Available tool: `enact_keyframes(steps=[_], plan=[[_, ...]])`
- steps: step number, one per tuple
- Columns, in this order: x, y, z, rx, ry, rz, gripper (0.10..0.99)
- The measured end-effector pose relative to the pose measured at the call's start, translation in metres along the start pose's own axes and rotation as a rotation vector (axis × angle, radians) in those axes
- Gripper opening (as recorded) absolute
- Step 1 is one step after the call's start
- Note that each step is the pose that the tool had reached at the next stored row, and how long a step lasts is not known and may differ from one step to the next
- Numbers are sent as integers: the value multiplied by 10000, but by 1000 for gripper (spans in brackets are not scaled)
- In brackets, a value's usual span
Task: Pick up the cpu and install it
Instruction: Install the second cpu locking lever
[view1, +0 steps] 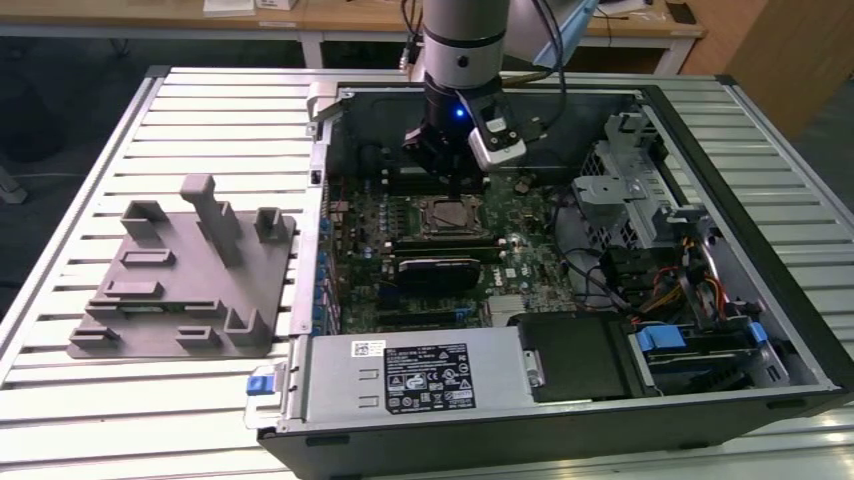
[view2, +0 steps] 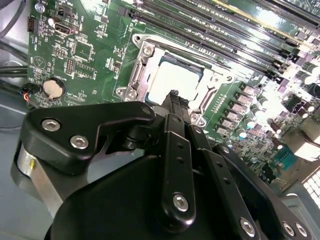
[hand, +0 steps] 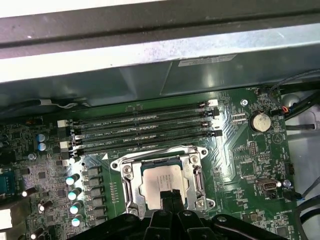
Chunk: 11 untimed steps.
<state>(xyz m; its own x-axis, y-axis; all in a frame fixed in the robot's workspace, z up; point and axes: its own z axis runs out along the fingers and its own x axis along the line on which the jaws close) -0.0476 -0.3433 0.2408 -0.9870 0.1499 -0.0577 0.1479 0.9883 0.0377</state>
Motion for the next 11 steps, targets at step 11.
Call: enact_keyframes(steps=[11], plan=[[-20,-133,-3,-1,0,1,106]])
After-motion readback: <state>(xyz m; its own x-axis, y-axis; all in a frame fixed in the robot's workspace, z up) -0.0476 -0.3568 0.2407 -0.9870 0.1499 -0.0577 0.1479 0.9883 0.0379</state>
